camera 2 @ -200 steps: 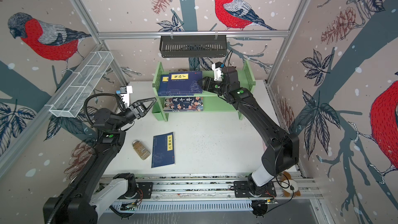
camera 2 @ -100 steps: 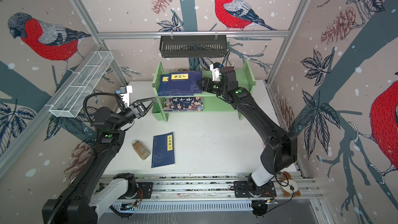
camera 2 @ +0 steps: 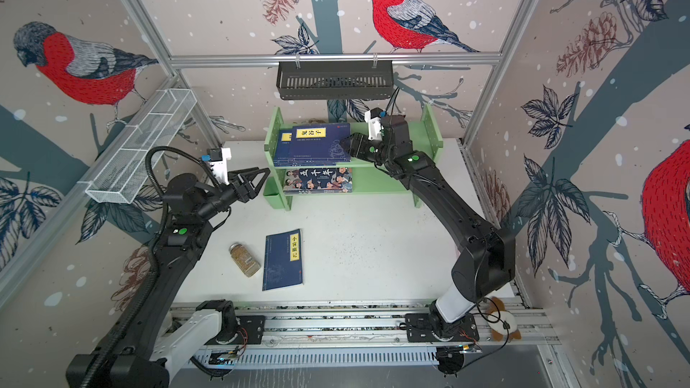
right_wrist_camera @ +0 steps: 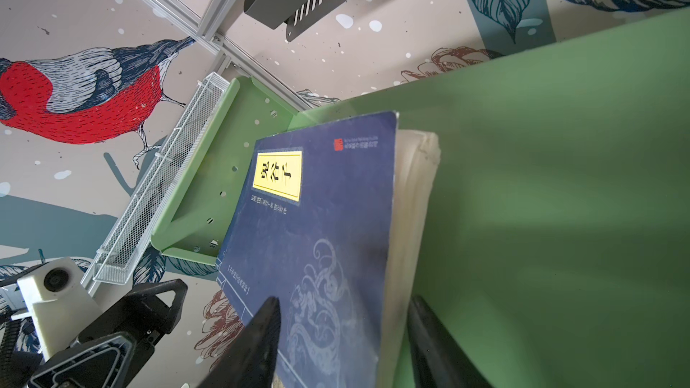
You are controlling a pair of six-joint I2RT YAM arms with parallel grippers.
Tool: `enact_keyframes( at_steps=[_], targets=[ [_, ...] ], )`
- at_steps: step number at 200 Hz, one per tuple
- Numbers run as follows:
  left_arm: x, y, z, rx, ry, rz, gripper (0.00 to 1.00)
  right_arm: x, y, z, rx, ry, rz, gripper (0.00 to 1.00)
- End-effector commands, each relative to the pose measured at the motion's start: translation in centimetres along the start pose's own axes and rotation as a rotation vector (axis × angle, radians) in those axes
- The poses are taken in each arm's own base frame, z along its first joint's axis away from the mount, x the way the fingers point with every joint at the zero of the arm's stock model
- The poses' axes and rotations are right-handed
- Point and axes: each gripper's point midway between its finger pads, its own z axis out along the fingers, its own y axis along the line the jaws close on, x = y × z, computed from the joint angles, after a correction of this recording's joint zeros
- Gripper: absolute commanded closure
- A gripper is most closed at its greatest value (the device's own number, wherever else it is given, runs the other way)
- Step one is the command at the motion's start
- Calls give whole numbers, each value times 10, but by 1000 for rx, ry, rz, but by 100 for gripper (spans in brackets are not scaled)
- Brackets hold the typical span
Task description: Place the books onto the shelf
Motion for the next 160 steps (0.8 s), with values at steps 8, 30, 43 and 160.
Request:
enact_keyframes(
  at_steps=[8,30,43,160],
  targets=[
    [0,5,-1,-28,-2,99,35,-7,6,-7,0,-32,-21,46],
    [0,3,0,-11,0,115,35,-5,8,-6,-11,-24,-21,49],
    [1,3,0,-8,-1,116,35,-5,8,-5,-14,-21,-18,50],
    [4,5,0,-13,0,118,37,-2,9,-2,-8,-14,-16,53]
  ],
)
